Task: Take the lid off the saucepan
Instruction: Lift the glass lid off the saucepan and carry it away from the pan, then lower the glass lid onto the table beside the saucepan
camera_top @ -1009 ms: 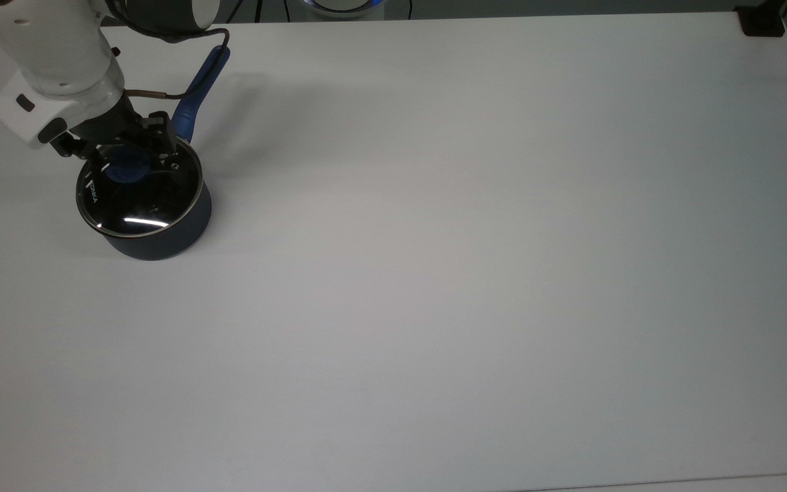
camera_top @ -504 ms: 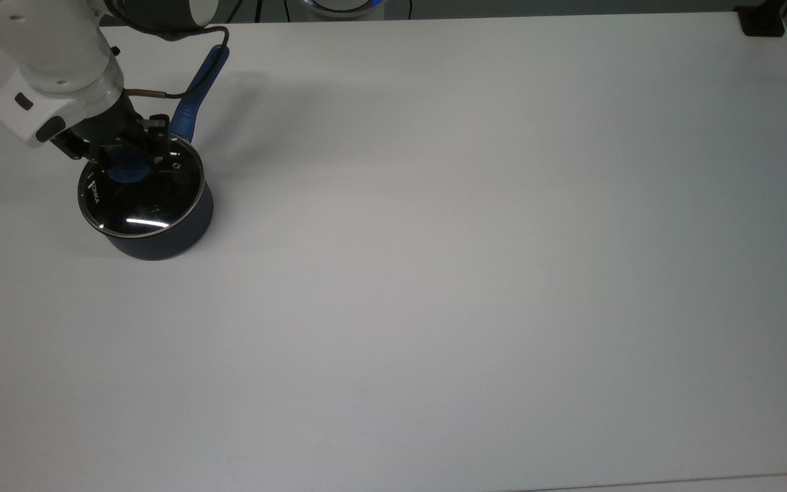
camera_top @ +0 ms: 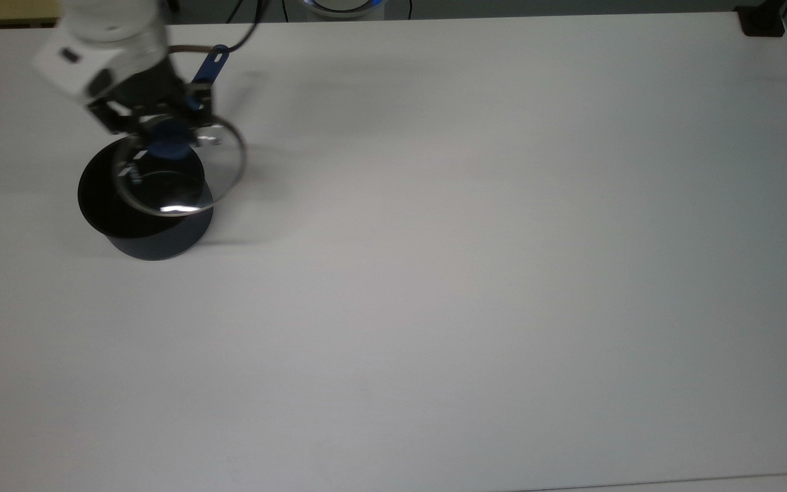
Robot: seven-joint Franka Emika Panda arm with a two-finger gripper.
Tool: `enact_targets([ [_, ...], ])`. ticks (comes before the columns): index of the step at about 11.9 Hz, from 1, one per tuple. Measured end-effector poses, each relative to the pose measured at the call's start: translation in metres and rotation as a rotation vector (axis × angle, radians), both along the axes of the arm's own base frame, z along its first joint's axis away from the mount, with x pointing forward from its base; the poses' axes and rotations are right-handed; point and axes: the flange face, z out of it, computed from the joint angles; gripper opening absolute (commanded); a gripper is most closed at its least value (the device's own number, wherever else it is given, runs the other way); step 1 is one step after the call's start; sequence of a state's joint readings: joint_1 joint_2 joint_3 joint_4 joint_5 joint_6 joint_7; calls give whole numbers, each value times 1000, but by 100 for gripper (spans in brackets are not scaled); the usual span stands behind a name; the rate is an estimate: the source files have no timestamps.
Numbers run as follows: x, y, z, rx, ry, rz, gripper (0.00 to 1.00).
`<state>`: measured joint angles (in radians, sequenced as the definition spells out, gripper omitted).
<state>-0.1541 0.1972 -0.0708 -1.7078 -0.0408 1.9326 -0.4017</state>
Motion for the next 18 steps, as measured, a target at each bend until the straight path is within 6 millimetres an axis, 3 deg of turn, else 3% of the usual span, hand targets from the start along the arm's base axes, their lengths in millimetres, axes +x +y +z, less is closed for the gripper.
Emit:
enact_targets([
  [5, -4, 137, -23, 31, 47, 40, 46],
  [9, -23, 207, -70, 20, 142, 82, 46],
  [11, -23, 221, -90, 17, 152, 83, 46],
  [14, -23, 228, -115, 21, 124, 60, 49],
  [15, -25, 230, -119, 21, 117, 41, 61],
  [16, -26, 231, -122, 20, 121, 35, 79],
  [18, -31, 231, -130, 5, 135, 29, 100],
])
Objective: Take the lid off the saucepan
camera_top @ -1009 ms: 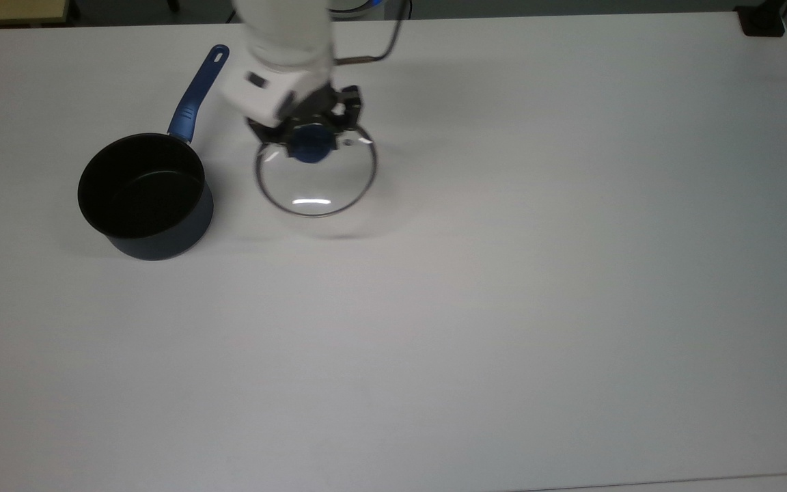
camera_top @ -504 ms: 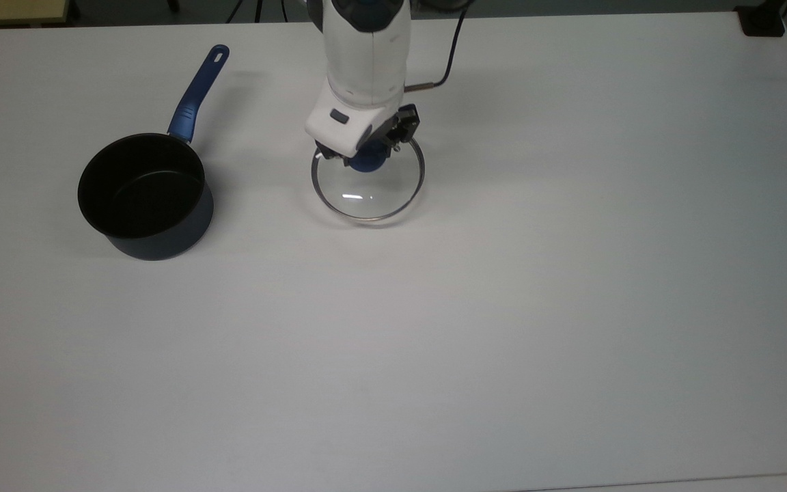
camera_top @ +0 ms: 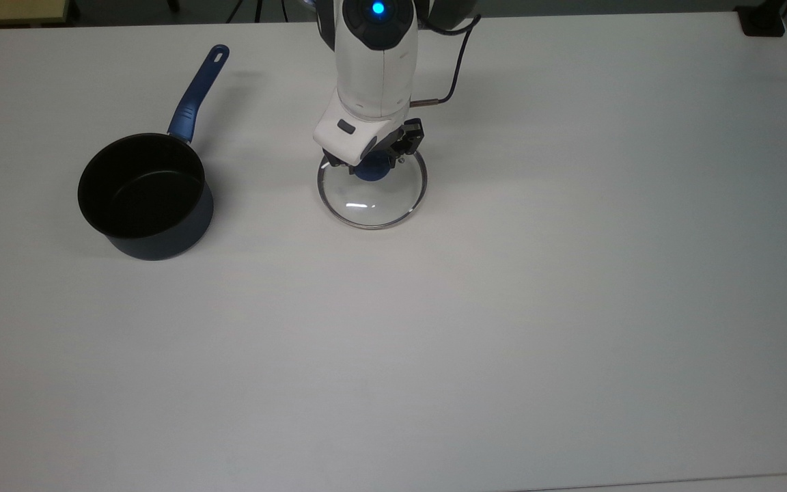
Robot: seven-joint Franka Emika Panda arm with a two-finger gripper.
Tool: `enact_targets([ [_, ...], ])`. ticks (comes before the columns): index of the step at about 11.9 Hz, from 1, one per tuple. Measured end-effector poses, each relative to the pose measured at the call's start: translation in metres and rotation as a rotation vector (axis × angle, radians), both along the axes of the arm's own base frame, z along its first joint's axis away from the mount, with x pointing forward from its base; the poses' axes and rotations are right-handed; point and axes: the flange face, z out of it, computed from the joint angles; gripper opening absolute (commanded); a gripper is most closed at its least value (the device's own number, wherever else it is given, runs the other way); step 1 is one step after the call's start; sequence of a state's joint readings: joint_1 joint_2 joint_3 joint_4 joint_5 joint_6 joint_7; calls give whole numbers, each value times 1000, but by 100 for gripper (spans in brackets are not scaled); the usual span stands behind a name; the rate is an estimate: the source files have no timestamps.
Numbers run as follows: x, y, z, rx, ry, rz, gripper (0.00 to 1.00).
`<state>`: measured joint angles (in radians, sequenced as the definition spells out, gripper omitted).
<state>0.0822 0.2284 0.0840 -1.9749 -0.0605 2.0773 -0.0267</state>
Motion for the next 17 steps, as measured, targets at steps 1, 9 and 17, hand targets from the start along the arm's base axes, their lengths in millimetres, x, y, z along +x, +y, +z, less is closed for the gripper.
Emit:
enact_targets([
  [1, -1, -1, -4, -21, 3, -13, 100],
  [9, 15, -41, 130, -85, -82, -156, 100],
  [17, -6, -96, 252, -27, -142, -297, 100],
])
